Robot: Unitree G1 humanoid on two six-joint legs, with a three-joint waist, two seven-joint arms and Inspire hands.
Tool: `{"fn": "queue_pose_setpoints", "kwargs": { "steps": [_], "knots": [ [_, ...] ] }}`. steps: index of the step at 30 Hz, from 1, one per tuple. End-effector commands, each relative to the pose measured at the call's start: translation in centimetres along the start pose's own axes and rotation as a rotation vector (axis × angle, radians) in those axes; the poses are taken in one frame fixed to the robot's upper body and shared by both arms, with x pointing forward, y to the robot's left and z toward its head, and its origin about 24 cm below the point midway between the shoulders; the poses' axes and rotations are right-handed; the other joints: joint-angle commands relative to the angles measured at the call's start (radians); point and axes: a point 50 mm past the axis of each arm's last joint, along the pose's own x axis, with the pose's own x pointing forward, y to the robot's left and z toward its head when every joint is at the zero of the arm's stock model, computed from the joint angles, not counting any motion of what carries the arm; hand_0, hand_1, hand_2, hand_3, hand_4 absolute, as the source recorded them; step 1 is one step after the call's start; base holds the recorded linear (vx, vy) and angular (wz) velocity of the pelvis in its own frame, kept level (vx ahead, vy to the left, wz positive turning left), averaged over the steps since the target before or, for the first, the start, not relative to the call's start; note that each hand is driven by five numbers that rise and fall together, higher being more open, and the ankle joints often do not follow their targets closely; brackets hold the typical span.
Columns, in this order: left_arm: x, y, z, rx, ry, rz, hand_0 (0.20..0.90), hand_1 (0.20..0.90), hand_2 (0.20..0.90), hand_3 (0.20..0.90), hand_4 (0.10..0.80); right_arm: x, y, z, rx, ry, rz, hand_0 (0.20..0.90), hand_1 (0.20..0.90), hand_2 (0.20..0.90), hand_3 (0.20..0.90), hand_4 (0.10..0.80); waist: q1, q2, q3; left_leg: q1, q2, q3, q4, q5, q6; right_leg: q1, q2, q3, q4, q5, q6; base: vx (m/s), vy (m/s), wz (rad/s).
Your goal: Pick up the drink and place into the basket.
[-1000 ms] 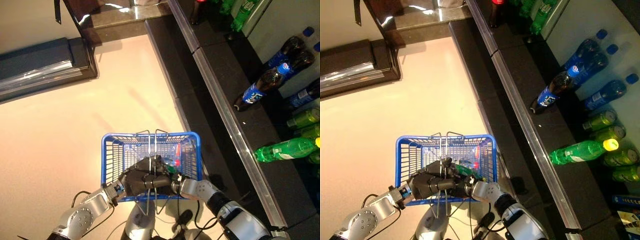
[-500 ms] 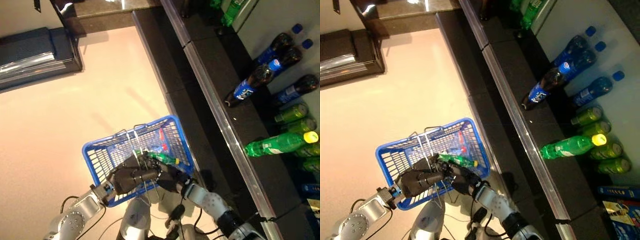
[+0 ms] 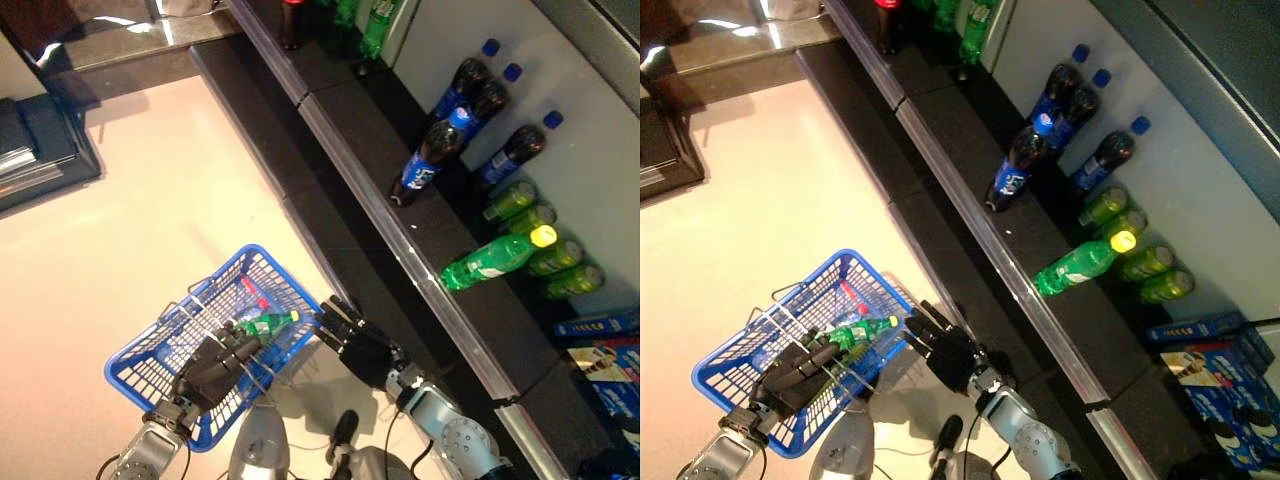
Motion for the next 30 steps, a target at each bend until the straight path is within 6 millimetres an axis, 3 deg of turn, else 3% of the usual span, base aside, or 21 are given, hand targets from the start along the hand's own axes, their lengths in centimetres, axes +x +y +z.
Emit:
{"fn": "queue_pose_setpoints", "kwargs": {
  "steps": [1,9,12,15,18,22,26,30],
  "knots": [
    [1.1,-3.7,0.6,-0.022,-0.223,-0.277,0.300,0.300,0.300,0.200,0.100,-1.6,0.7,-0.3,-0.007,-0.023,0.142,0.900,0.900,0.900,0.900,0.800,-0.038,0.080,-0.218,0.123,0.066,0.056,-0.018,-0.052,0.029,-0.032,-0.058,0.015,0.008,0.107,0.023,-0.013,0.029,-0.10],
    [-1.1,1.6,-2.2,-0.057,-0.250,0.129,0.300,0.300,0.300,0.200,0.100,-3.3,-2.0,-0.8,-0.060,-0.035,0.029,0.900,0.900,0.900,0.900,0.800,-0.095,0.091,-0.262,0.149,0.065,0.103,-0.034,-0.055,0.020,-0.029,-0.072,0.040,-0.016,0.121,0.028,-0.040,0.034,-0.15],
    [-2.5,4.5,-4.5,-0.085,-0.214,0.418,0.300,0.300,0.300,0.200,0.100,-4.8,-5.2,-1.9,-0.120,0.007,-0.147,0.900,0.900,0.900,0.900,0.800,-0.132,0.101,-0.286,0.160,0.064,0.140,-0.034,-0.056,0.012,-0.038,-0.083,0.059,-0.016,0.128,0.030,-0.054,0.050,-0.23],
    [-3.2,5.8,-5.8,-0.092,-0.163,0.579,0.300,0.300,0.300,0.200,0.100,-5.9,-7.3,-3.0,-0.113,0.048,-0.273,0.900,0.900,0.900,0.900,0.800,-0.157,0.109,-0.301,0.170,0.065,0.166,-0.034,-0.059,0.007,-0.043,-0.087,0.069,-0.016,0.131,0.031,-0.012,0.027,-0.34],
    [-4.5,7.5,-7.9,-0.135,-0.107,0.769,0.300,0.300,0.300,0.200,0.100,-7.6,-10.8,-5.1,-0.143,0.148,-0.497,0.900,0.900,0.900,0.900,0.800,-0.186,0.117,-0.324,0.181,0.067,0.195,-0.034,-0.066,0.002,-0.052,-0.088,0.086,-0.016,0.133,0.031,0.004,-0.003,-0.33],
    [-5.2,8.5,-9.8,-0.137,-0.001,0.897,0.300,0.300,0.300,0.200,0.100,-10.7,-14.4,-7.0,-0.268,0.302,-0.781,0.900,0.900,0.900,0.900,0.800,-0.197,0.127,-0.339,0.193,0.069,0.219,-0.034,-0.075,-0.002,-0.055,-0.092,0.090,-0.016,0.138,0.035,0.002,-0.017,-0.26],
    [-6.2,9.0,-11.0,-0.107,0.105,0.989,0.300,0.300,0.300,0.200,0.100,-13.7,-15.9,-8.6,-0.289,0.428,-0.977,0.900,0.900,0.900,0.900,0.800,-0.209,0.137,-0.348,0.205,0.071,0.237,-0.033,-0.083,-0.004,-0.055,-0.095,0.095,-0.016,0.142,0.039,-0.013,-0.028,-0.08],
    [-6.4,9.1,-11.3,-0.135,0.108,1.030,0.300,0.300,0.300,0.200,0.100,-15.5,-16.5,-9.0,-0.431,0.511,-1.107,0.900,0.900,0.900,0.900,0.800,-0.223,0.146,-0.349,0.214,0.073,0.251,-0.028,-0.090,-0.003,-0.055,-0.094,0.107,-0.016,0.142,0.039,-0.013,-0.015,-0.16]
  ]
}}
